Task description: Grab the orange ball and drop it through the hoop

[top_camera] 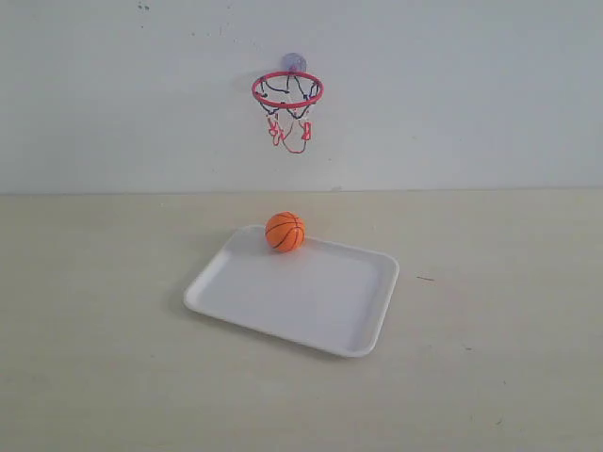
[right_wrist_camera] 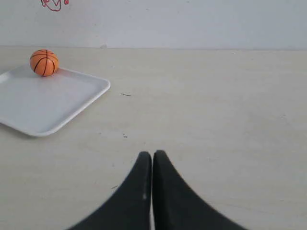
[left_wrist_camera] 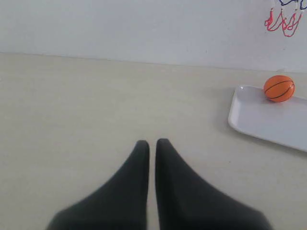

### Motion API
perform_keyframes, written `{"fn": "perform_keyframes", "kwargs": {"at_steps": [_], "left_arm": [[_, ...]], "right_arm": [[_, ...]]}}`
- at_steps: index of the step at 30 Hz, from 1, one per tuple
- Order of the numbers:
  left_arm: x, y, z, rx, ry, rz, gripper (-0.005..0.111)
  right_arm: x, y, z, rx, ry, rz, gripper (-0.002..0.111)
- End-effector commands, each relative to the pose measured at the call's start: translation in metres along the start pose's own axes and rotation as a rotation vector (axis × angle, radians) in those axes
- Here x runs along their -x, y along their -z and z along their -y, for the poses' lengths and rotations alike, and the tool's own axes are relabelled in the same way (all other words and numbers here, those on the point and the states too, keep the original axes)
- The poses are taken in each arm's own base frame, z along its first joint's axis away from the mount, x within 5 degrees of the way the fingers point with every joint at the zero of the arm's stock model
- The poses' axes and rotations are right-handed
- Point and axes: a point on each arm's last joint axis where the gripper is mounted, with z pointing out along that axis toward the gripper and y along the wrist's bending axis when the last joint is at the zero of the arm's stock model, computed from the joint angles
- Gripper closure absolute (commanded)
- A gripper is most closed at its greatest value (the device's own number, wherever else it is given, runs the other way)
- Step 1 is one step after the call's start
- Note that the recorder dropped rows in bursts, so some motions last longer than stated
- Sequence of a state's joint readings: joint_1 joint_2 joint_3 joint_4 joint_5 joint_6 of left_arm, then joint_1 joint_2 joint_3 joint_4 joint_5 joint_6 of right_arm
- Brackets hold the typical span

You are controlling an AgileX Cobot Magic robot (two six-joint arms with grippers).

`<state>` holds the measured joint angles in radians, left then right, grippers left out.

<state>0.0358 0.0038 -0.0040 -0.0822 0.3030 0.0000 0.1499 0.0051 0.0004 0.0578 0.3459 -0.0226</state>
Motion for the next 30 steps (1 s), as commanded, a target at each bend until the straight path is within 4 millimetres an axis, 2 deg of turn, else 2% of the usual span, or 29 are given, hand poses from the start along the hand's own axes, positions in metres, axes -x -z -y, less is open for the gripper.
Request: {"fn": "perform_keyframes", "kwargs": {"at_steps": [1, 7, 12, 20, 27, 30], "left_arm": [[0.0, 0.0, 0.0, 0.0, 0.014, 0.014, 0.103], [0.0, 0.0, 0.0, 0.0, 0.014, 0.014, 0.103], [0.0, 0.0, 0.0, 0.0, 0.014, 0.014, 0.103], [0.0, 0.0, 0.0, 0.0, 0.014, 0.014, 0.103], [0.0, 0.0, 0.0, 0.0, 0.014, 0.014, 0.103], [0.0, 0.0, 0.0, 0.0, 0.014, 0.014, 0.103]], "right_arm": [[0.001, 0.0, 0.0, 0.001, 0.004, 0.01, 0.109], [0.001, 0.0, 0.0, 0.001, 0.012, 0.013, 0.109], [0.01, 0.001, 0.0, -0.002, 0.018, 0.111, 0.109], [0.052, 0.017, 0.001, -0.015, 0.013, 0.615, 0.109], [0.083, 0.055, 0.002, -0.027, 0.009, 1.165, 0.109], [0.09, 0.06, 0.002, -0.032, 0.007, 1.195, 0.109]]}}
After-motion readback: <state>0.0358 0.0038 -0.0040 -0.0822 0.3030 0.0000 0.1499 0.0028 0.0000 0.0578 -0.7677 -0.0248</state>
